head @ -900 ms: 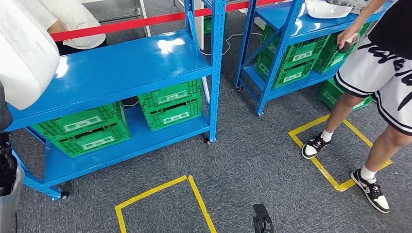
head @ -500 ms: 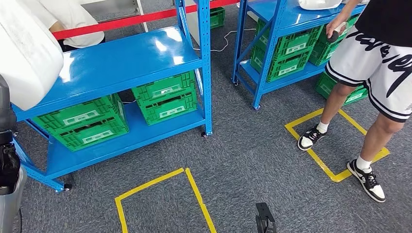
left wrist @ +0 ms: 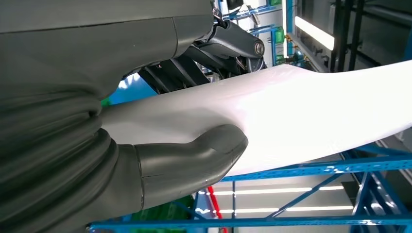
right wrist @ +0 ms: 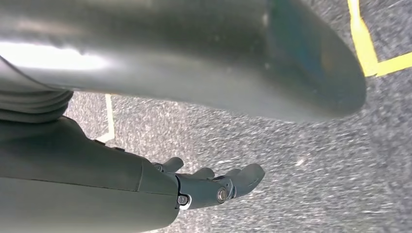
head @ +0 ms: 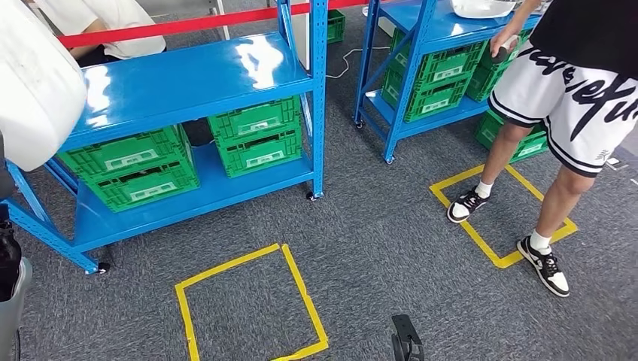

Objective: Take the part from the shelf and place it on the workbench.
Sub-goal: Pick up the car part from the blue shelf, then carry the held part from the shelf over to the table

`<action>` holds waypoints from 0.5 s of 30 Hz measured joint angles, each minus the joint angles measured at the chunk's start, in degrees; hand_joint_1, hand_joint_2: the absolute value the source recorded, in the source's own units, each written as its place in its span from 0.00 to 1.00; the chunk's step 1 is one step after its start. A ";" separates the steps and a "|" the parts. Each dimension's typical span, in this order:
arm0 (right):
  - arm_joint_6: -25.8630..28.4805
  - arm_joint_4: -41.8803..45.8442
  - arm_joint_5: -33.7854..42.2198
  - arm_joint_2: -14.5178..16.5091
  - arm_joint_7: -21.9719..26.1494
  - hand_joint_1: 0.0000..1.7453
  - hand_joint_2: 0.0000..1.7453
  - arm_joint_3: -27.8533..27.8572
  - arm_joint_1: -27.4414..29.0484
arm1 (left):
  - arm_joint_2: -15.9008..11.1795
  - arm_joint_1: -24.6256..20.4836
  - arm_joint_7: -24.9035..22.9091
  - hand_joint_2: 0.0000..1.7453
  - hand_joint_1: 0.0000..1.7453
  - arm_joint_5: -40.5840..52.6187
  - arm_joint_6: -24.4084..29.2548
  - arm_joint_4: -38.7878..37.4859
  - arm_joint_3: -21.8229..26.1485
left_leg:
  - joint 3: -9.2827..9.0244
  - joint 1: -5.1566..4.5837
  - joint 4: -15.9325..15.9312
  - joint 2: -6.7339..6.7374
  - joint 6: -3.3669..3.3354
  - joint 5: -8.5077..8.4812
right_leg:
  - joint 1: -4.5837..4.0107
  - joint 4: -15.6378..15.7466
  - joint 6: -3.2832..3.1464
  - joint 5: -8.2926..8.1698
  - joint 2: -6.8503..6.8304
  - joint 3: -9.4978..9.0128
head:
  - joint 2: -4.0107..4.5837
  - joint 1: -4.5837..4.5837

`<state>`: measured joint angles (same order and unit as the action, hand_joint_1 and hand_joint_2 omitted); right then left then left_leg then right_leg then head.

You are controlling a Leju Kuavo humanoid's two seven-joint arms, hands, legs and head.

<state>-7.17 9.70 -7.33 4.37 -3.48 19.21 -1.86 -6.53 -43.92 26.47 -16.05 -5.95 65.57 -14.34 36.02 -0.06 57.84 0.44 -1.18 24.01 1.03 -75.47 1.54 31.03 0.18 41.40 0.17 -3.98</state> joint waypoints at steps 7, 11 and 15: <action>-0.47 0.02 -0.43 -0.05 0.34 0.00 0.00 0.00 -0.02 | -1.33 -0.07 0.17 1.00 1.00 -0.10 -0.10 0.11 0.17 | 3.57 -0.11 1.18 -0.04 2.15 -3.68 | -0.34 16.13 -1.83 0.23 0.18 -11.47 | 0.00 -0.22; -0.59 0.00 -0.69 -0.05 0.34 0.00 0.00 0.00 -0.10 | -2.32 0.03 0.14 1.00 1.00 -0.10 -0.10 -0.07 0.20 | 5.68 0.22 6.93 -0.33 3.47 3.61 | -0.06 16.53 -3.26 -2.85 -0.21 -8.65 | 0.00 0.07; -0.87 0.00 -1.03 -0.07 0.27 0.00 0.00 -0.02 -0.07 | -3.15 0.72 0.31 1.00 1.00 -0.39 -0.09 -0.10 0.20 | 5.58 0.31 17.54 -0.35 3.91 7.73 | -0.07 16.38 -3.21 -6.06 -0.25 -4.61 | 0.00 0.14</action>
<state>-8.04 9.70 -8.36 4.31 -3.20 19.19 -1.93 -9.68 -43.19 26.78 -16.44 -6.04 65.47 -14.14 41.60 0.26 75.38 0.09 2.73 31.74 0.96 -59.09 -1.67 24.98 -0.07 36.79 0.17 -3.84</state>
